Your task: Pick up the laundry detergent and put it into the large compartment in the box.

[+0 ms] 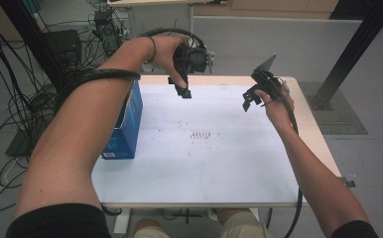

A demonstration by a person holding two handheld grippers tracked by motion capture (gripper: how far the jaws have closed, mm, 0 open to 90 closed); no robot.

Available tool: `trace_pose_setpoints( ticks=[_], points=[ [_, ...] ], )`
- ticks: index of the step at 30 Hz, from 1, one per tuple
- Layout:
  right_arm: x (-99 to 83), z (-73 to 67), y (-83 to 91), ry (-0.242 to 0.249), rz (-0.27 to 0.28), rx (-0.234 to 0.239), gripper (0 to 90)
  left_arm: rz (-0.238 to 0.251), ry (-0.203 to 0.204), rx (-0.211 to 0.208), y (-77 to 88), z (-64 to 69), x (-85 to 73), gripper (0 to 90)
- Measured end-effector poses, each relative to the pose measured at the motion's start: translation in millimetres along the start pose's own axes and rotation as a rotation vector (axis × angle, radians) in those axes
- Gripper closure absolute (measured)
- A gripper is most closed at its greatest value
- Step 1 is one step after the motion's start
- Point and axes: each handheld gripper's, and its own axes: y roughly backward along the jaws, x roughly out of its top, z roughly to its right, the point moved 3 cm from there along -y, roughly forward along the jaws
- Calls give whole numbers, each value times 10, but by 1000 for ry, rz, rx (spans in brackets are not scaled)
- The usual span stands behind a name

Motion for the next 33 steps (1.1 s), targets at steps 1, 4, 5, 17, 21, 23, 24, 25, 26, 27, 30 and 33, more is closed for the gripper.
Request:
trace_pose_setpoints(
  ticks=[1,4,5,17,21,23,24,25,26,27,30,33],
  points=[
    [-3,-2,1,0,1,-1,81,0,0,0,0,0,0,170],
    [0,3,-3,0,0,0,81,1,1,-7,-15,1,1,169],
    [0,0,-3,-3,-1,-2,81,-2,-2,-7,-19,1,5,168],
    [-3,-20,4,-1,0,-2,81,0,-1,-6,-11,13,7,161],
    [-8,-11,5,-1,3,0,81,1,4,-6,-19,15,9,158],
    [-11,-10,9,-2,5,-1,81,1,9,-7,-19,15,11,158],
    [-13,-7,11,-2,5,0,81,0,7,-7,-19,14,14,158],
    [-14,-5,12,-2,6,1,81,1,5,-8,-19,13,16,158],
    [-14,-7,12,-3,6,-1,81,4,3,-8,-20,13,16,158],
    [-14,-7,12,-3,6,-1,81,5,3,-8,-22,14,16,158],
    [-9,-14,11,-3,3,0,81,3,4,-11,-23,11,17,158],
    [-9,-20,8,-3,3,-2,81,2,0,-8,-30,13,13,158]
  ],
)
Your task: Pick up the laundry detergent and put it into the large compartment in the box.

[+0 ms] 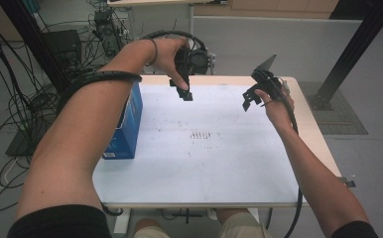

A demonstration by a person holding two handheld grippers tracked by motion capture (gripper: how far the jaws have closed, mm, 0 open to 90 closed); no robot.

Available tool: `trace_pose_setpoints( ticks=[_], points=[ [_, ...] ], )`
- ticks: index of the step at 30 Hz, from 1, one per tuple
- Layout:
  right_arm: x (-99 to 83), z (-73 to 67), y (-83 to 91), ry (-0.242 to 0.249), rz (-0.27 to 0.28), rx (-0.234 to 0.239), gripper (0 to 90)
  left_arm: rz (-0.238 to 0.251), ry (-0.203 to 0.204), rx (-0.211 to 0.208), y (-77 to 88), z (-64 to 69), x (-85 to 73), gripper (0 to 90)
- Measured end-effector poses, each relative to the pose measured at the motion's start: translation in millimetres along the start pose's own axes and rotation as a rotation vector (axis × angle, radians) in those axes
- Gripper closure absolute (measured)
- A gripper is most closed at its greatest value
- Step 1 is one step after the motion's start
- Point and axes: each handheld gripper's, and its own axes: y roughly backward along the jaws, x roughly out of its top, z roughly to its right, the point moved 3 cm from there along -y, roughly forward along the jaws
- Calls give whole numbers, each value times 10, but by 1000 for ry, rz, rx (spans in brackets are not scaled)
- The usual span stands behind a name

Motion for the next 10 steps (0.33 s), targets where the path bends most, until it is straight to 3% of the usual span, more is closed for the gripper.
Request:
trace_pose_setpoints(
  ticks=[10],
  points=[
    [0,-22,-3,4,4,-6,76,5,7,0,-3,2,-29,153]
  ],
)
